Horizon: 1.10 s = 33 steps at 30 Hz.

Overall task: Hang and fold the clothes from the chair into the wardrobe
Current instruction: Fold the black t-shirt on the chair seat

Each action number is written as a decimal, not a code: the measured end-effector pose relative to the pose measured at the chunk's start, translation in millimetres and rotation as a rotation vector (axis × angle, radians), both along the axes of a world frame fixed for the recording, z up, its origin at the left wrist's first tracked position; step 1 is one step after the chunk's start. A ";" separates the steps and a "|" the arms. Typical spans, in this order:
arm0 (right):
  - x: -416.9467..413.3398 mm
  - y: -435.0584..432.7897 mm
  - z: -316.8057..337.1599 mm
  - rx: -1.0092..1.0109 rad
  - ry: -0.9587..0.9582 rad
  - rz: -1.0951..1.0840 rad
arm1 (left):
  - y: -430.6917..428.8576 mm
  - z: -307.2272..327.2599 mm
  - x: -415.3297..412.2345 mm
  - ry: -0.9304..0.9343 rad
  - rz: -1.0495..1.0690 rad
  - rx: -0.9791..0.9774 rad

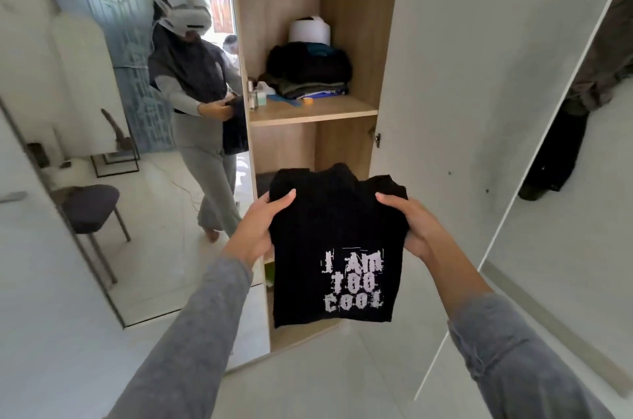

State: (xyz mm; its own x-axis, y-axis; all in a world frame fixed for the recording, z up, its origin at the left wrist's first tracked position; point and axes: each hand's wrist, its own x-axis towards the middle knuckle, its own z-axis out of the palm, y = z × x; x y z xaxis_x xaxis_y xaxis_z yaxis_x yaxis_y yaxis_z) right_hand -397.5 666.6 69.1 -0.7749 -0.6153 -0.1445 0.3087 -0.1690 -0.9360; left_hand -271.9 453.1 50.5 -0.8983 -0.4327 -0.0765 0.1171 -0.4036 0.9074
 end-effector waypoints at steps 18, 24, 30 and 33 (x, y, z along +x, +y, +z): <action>-247.5 -124.3 -26.5 0.266 0.321 -0.068 | -106.4 -65.1 -229.5 -0.073 0.149 0.061; -323.3 -187.5 -49.5 0.394 0.591 0.008 | -162.4 -98.7 -296.1 -0.147 0.274 0.040; -382.2 -250.1 -110.0 0.601 0.726 0.320 | -214.4 -156.0 -346.1 -0.290 0.438 -0.024; -378.0 -281.2 -129.7 0.575 0.654 0.467 | -243.6 -165.8 -354.2 -0.394 0.540 -0.080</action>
State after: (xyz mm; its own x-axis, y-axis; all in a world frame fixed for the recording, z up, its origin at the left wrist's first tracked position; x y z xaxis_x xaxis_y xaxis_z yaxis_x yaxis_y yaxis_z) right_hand -775.5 385.5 -60.6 -0.5057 -0.8500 -0.1474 -0.3790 0.3724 -0.8472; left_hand -626.1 209.5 -115.3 -0.4654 -0.8315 -0.3034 -0.0625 -0.3110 0.9483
